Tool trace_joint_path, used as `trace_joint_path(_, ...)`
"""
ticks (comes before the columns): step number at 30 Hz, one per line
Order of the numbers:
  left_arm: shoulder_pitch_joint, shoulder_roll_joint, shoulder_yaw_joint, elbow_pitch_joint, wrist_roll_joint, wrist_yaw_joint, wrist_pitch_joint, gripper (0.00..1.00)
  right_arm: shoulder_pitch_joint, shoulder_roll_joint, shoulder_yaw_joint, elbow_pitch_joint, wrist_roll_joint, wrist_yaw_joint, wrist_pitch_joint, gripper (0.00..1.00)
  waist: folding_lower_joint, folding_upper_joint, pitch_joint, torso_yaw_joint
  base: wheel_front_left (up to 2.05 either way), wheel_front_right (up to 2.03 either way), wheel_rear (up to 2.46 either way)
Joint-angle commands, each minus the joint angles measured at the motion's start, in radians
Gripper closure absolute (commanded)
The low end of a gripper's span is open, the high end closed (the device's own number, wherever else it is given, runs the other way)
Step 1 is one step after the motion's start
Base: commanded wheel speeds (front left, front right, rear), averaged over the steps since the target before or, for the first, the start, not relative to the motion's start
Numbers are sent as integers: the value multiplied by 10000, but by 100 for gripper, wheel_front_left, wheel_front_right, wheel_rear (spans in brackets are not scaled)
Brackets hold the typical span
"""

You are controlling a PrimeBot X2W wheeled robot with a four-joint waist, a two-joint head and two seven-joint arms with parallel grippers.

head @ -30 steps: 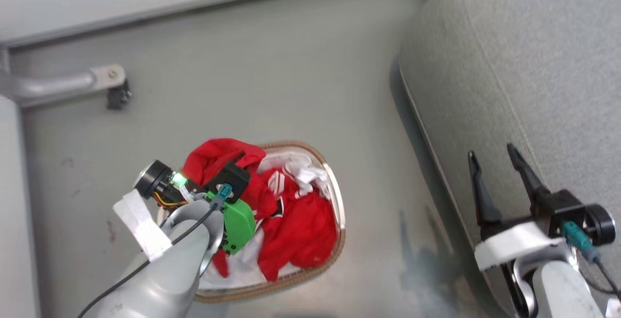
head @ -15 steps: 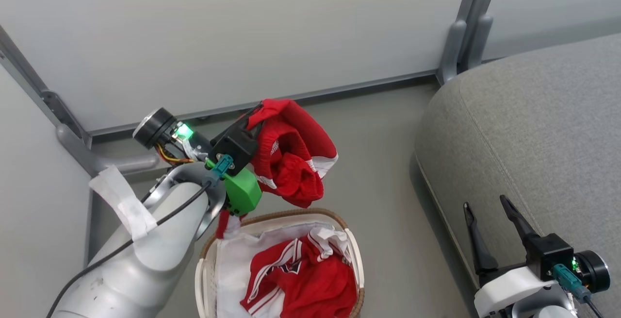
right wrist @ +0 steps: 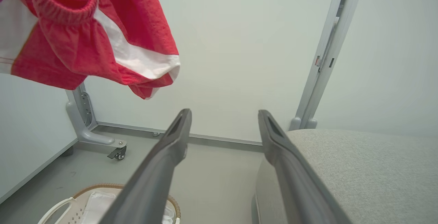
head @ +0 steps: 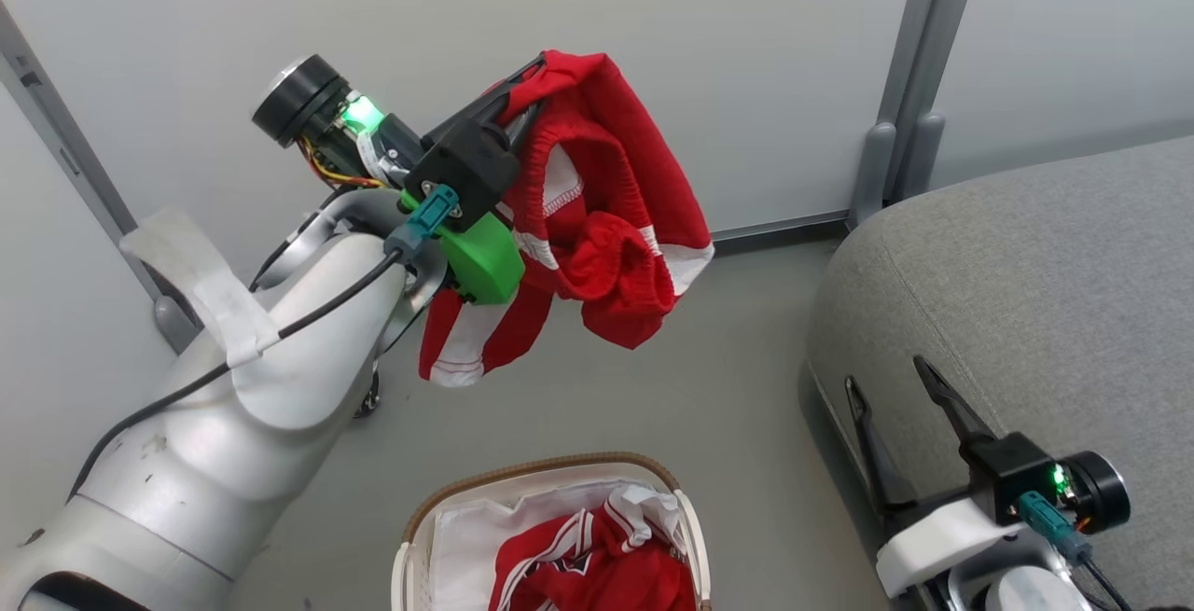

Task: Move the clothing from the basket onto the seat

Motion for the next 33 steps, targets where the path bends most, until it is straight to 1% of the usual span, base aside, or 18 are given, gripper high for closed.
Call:
trace_joint_path(1, -195, 48, -64, -62, -153, 21, -14, 100, -228, -35, 51, 17, -155, -7, -53, 0, 1, 0, -6, 7, 0, 0, 0)
trace_joint_path(6, -376, 42, -310, -417, -290, 21, -55, 100, -1032, -32, 307, 196, -634, -7, -51, 0, 1, 0, 8, 103, 0, 0, 0)
trace_joint_path(9, -361, 31, -497, -684, -390, 20, -62, 100, -1644, -35, 601, 506, -919, -7, -53, 0, 1, 0, 25, 212, 0, 0, 0)
trace_joint_path(12, -255, -12, -718, -940, -508, 20, -28, 100, -2271, -33, 867, 1053, -1168, -7, -51, 0, 1, 0, 41, 350, 0, 0, 0)
trace_joint_path(18, -91, -20, -1074, -1322, -626, 20, -8, 100, -3367, -38, 1484, 2539, -1399, -7, -53, 0, 1, 0, 91, 600, 0, 0, 0)
trace_joint_path(25, 5, 98, -1505, -1781, -748, 20, 37, 100, -4268, -214, 1945, 3879, -1193, -7, -51, 0, 1, 0, 151, 818, 0, 0, 0)
trace_joint_path(28, 36, 142, -1660, -1987, -758, 19, 56, 100, -4558, -336, 2550, 4373, -781, -7, -51, 0, 1, 0, 165, 878, 0, 0, 0)
trace_joint_path(31, 119, 192, -1755, -2167, -796, 19, 43, 100, -4900, -570, 3436, 4835, -114, -8, -51, 0, 1, 0, 180, 912, 0, 0, 0)
trace_joint_path(33, 185, 236, -1815, -2219, -801, 19, 37, 100, -5114, -730, 4016, 5036, 316, -8, -51, 54, 1, 0, 190, 910, 0, 0, 0)
